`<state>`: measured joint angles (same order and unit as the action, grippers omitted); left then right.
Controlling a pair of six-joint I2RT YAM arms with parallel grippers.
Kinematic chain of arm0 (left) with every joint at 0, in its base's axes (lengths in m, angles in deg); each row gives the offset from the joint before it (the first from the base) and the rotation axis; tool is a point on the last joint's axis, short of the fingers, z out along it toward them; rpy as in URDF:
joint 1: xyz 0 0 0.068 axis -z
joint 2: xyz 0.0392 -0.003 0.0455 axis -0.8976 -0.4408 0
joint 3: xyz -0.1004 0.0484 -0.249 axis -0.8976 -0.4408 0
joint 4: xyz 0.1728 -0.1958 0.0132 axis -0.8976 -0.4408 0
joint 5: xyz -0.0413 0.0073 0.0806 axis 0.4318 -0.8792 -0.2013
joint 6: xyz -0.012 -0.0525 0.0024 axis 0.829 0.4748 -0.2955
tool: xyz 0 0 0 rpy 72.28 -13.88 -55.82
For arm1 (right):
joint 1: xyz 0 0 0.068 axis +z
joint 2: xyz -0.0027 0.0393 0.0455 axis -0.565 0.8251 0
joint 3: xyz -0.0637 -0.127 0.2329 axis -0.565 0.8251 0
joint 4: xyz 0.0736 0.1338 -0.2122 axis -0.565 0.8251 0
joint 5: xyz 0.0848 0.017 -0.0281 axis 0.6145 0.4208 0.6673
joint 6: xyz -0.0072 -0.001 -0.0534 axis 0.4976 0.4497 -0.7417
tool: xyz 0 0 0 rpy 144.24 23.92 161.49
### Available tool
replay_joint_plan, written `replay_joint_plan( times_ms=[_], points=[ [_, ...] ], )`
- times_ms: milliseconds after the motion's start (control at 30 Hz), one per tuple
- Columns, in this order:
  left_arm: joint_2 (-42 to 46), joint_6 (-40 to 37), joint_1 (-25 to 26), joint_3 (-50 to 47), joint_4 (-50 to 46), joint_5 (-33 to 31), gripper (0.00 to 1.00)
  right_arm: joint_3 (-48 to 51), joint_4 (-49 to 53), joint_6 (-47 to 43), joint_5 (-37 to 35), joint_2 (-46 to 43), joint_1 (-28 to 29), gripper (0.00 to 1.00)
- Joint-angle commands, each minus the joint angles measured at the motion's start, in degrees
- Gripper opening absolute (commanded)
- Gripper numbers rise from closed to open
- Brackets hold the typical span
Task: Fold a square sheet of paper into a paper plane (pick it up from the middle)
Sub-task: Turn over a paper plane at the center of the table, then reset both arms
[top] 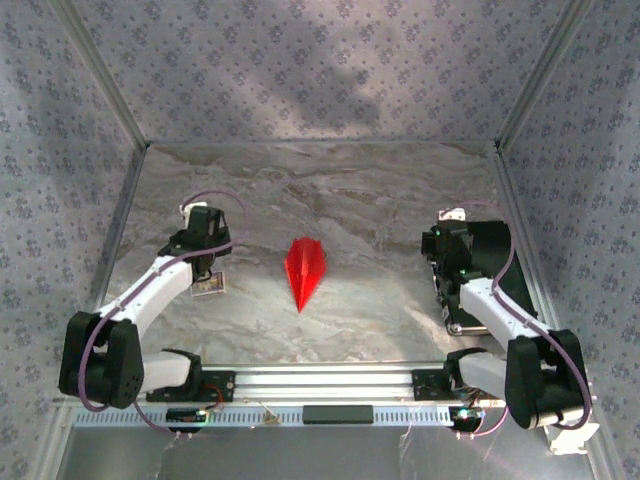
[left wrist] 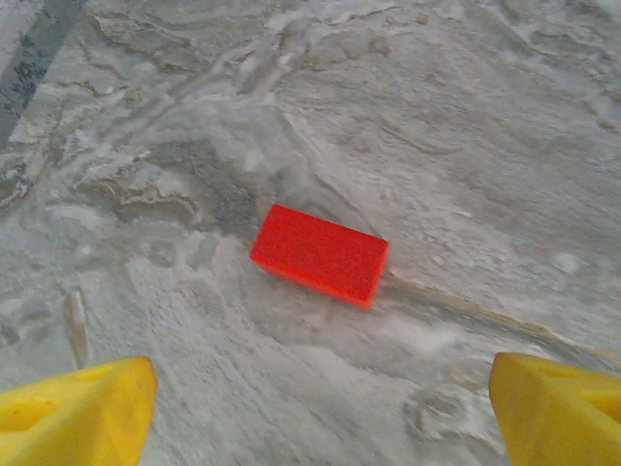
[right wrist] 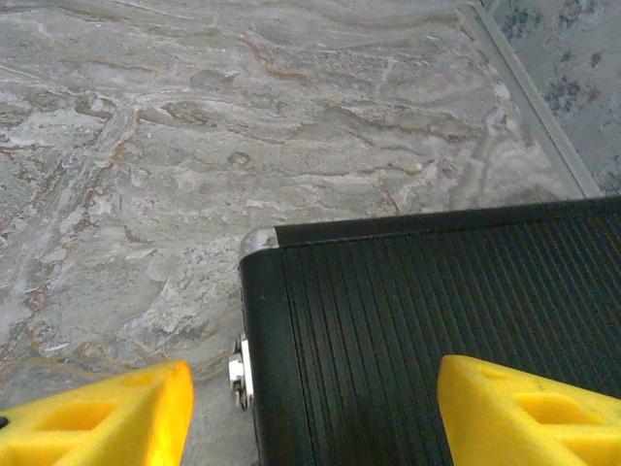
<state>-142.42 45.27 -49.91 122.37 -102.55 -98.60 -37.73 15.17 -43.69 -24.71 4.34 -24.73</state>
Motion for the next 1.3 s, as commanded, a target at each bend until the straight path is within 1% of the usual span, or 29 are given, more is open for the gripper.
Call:
replay_joint_plan(
  times_ms=[0,67,133,200,267,300,400,433,467,500,533,600,667,733,767,800,833,867,900,933,967,1000,1033,1067,1267],
  points=[
    [-0.51,-5.79,-3.56,-1.37,8.44,0.19,0.89,1.55,-10.96,-4.29,4.89,2.54,-1.32,0.69],
    [-0.8,-6.94,-5.76,-3.83,13.54,0.47,0.89,1.96,-14.75,-6.4,8.5,4.71,-2.42,0.69],
    [-1.9,-8.43,-7.93,-6.8,20.94,2.75,0.89,2.24,-17.84,-7.69,10.86,6.61,-2.88,0.69],
    [-3.18,-9.25,-9.41,-9.85,28.66,5.22,0.89,2.41,-20.54,-9.42,12.04,8.6,-2.99,0.69],
    [-4.98,-12.16,-10.1,-12.74,37.2,7.61,0.89,3.14,-23.72,-11.15,12.8,10.72,-3.36,0.69],
    [-5.98,-12.61,-10.4,-13.71,39.88,8.71,0.89,3.89,-25.82,-11.79,13.7,11.55,-3.74,0.69],
    [-7.92,-15.06,-11.76,-14.12,45.4,15.42,0.89,7.59,-34.95,-12.63,17.2,14.28,-5.41,0.69],
    [-8.38,-15.95,-12.15,-13.86,45.72,16.58,0.89,7.5,-35.32,-12.22,17.57,14.41,-5.92,0.69],
    [-8.83,-16.06,-12.87,-13.76,46.44,17.51,0.9,7.24,-33.47,-12.32,19.69,13.76,-6.46,0.69],
    [-8.96,-16.22,-13.52,-13.7,46.7,19.1,0.9,7.54,-33.83,-12.67,20.74,13.83,-6.66,0.7],
    [-9.51,-16.7,-14.18,-15.02,50.02,21.21,0.91,7.61,-34.1,-12.55,20.78,13.78,-6.67,0.7],
    [-12.66,-16.18,-15.15,-19.2,60.85,22.71,0.94,7.62,-34.31,-12.05,20.89,13.98,-7.12,0.7],
    [-17.09,-15.87,-15.94,-20.3,67.91,24.08,0.94,7.76,-34.97,-11.13,20.81,14.31,-7.77,0.71],
    [-15.45,-16.36,-16.3,-17.8,59.79,26.09,0.95,8.13,-36.22,-9.9,20.21,14.83,-8.55,0.72],
    [-16.52,-16.34,-16.31,-17.95,62.25,26.18,0.98,8.5,-37.59,-9.16,19.93,15.37,-9.07,0.73],
    [-16.3,-16.27,-16.28,-17.78,61.21,26.15,1.0,9.06,-39.69,-8.79,19.9,16.53,-9.48,0.74],
    [-15.86,-16.36,-16.31,-17.22,59.17,26.15,1.0,9.94,-43.27,-8.97,20.13,18.96,-9.5,0.75],
    [-16.27,-16.3,-16.27,-17.61,60.72,26.14,1.0,10.36,-47.95,-8.46,18.57,21.71,-9.41,0.77],
    [-16.04,-16.34,-16.3,-17.37,59.98,26.15,1.0,9.66,-46.04,-7.43,15.7,21.69,-9.2,0.79],
    [-16.0,-16.29,-16.3,-17.34,59.94,26.09,1.0,7.33,-38.67,-6.68,14.56,20.15,-9.36,0.8],
    [-16.08,-16.37,-16.26,-17.48,60.33,26.05,1.0,6.66,-40.13,-6.18,15.84,21.08,-10.01,0.99],
    [-16.02,-16.4,-16.21,-17.31,59.73,25.83,1.0,6.62,-40.48,-5.45,14.66,21.42,-10.34,0.99],
    [-16.18,-16.39,-16.19,-17.36,60.21,25.78,1.0,6.06,-37.9,-4.74,14.43,20.72,-10.72,0.99],
    [-16.03,-16.37,-16.15,-17.32,59.81,25.73,1.0,6.38,-39.52,-4.69,14.43,21.13,-10.85,0.99],
    [-15.98,-16.45,-16.18,-17.42,59.99,25.78,1.0,6.32,-38.79,-4.7,14.45,20.8,-10.81,0.99]
  ],
)
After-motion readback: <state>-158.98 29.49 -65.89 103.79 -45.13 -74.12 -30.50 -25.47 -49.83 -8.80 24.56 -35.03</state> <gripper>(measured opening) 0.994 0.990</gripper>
